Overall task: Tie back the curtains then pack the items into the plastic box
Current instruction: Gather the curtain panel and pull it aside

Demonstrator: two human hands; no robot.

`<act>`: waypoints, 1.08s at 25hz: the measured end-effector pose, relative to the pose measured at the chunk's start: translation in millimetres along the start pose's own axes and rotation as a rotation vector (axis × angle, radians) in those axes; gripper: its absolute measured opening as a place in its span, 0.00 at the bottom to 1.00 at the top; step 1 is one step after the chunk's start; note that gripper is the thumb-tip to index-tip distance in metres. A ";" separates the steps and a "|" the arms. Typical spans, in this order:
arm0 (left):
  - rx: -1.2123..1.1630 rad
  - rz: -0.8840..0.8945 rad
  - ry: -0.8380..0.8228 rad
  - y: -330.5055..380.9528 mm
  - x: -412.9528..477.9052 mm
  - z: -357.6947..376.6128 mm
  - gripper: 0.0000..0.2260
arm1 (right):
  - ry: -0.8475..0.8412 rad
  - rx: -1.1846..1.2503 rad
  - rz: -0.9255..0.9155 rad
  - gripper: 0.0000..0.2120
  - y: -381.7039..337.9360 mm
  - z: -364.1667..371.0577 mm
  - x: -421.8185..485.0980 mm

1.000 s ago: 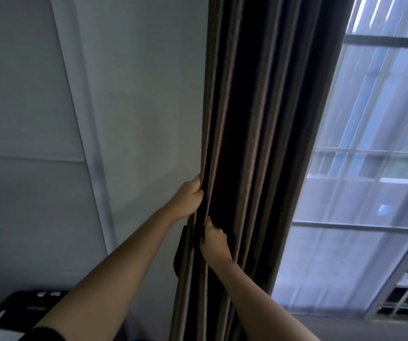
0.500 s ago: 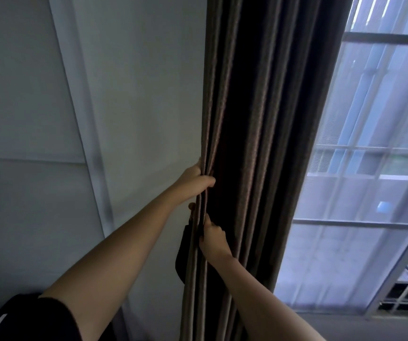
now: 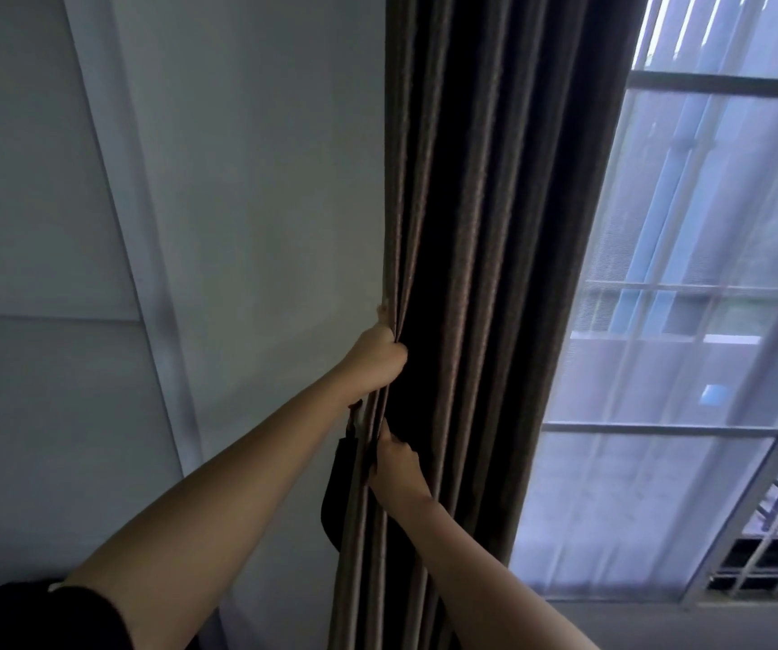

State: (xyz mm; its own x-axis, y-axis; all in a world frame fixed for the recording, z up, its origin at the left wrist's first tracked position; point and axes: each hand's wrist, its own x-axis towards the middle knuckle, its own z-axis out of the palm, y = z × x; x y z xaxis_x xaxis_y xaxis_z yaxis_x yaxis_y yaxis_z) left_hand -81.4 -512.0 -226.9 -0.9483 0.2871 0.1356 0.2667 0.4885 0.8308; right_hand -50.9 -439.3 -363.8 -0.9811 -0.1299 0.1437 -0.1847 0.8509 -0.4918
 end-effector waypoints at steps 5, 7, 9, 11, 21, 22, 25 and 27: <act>0.061 0.060 0.023 -4.0 -1.8 -11.4 0.30 | 0.565 0.161 -0.172 0.25 16.9 -6.5 -21.6; 0.015 0.070 0.020 -6.9 -4.1 -14.6 0.29 | 0.949 0.213 -0.110 0.22 17.6 -26.7 -10.3; -0.026 0.081 -0.003 -6.8 -9.7 -14.4 0.29 | 0.953 0.347 -0.012 0.26 11.2 -55.2 2.1; -0.040 0.079 -0.010 -8.4 -13.7 -13.6 0.28 | 0.761 0.546 0.056 0.29 10.9 -74.9 11.0; -0.047 0.001 -0.087 13.0 -14.3 0.6 0.25 | 0.249 0.358 -0.085 0.27 7.1 -16.0 -21.9; -0.045 -0.008 -0.092 15.1 -14.7 2.6 0.25 | 0.228 0.338 -0.086 0.28 9.0 -14.2 -21.4; -0.084 -0.035 -0.119 21.4 -17.8 7.7 0.23 | 0.169 0.227 -0.019 0.30 10.6 -11.6 -18.6; -0.111 -0.033 -0.138 27.2 -23.1 10.7 0.15 | 0.136 0.118 0.052 0.29 8.8 -9.8 -12.4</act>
State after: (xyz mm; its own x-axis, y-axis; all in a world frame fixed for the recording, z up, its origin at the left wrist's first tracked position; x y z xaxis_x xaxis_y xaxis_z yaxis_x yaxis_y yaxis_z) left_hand -50.4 -496.6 -213.3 -0.9214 0.3866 0.0386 0.2082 0.4074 0.8892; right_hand -39.8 -425.3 -361.5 -0.9739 -0.0107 0.2266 -0.1476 0.7882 -0.5975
